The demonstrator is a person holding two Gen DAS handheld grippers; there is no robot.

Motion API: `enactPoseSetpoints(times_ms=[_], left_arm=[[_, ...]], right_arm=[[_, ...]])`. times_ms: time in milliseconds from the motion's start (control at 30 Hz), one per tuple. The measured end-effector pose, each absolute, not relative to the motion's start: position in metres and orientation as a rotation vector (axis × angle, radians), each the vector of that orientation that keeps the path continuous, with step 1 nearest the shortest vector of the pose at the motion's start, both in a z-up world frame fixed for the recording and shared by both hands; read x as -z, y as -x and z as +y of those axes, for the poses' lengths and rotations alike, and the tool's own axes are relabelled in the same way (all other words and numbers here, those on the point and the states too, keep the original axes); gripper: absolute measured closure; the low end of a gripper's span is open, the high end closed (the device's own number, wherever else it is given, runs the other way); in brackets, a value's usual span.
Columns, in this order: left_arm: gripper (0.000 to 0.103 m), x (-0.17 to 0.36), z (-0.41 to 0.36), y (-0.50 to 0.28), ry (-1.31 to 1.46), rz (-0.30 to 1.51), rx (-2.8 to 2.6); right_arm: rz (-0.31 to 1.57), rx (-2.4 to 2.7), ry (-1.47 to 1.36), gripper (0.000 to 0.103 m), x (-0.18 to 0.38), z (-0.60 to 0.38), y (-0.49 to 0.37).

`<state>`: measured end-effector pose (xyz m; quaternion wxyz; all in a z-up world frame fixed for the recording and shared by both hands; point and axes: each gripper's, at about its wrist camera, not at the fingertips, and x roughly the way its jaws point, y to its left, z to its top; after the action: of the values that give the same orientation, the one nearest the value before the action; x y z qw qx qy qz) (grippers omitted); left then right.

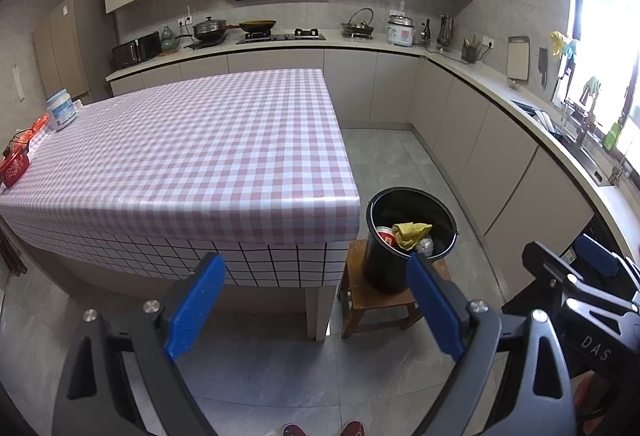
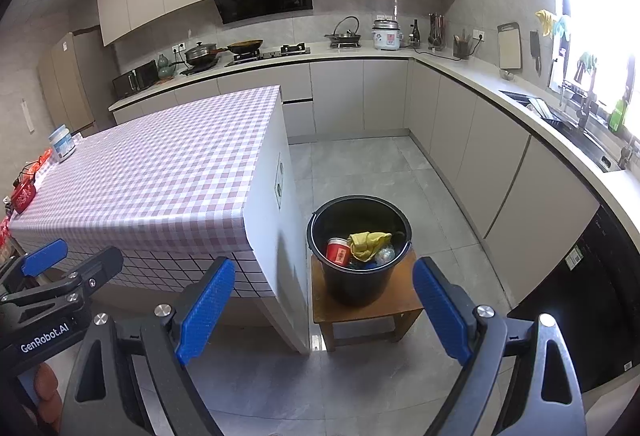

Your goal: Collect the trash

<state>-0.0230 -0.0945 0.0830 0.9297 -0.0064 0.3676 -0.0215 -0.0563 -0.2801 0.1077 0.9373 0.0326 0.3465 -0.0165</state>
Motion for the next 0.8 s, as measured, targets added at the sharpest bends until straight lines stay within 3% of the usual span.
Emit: enactPoseSetpoints(times_ms=[800], left_arm=[[0.01,-0.0849,-0.0954,0.0216,-0.001,0.756,0.028]], right_arm=[[0.715,0.015,-0.071,0.011,-0.1042,-0.2792,0.0485]])
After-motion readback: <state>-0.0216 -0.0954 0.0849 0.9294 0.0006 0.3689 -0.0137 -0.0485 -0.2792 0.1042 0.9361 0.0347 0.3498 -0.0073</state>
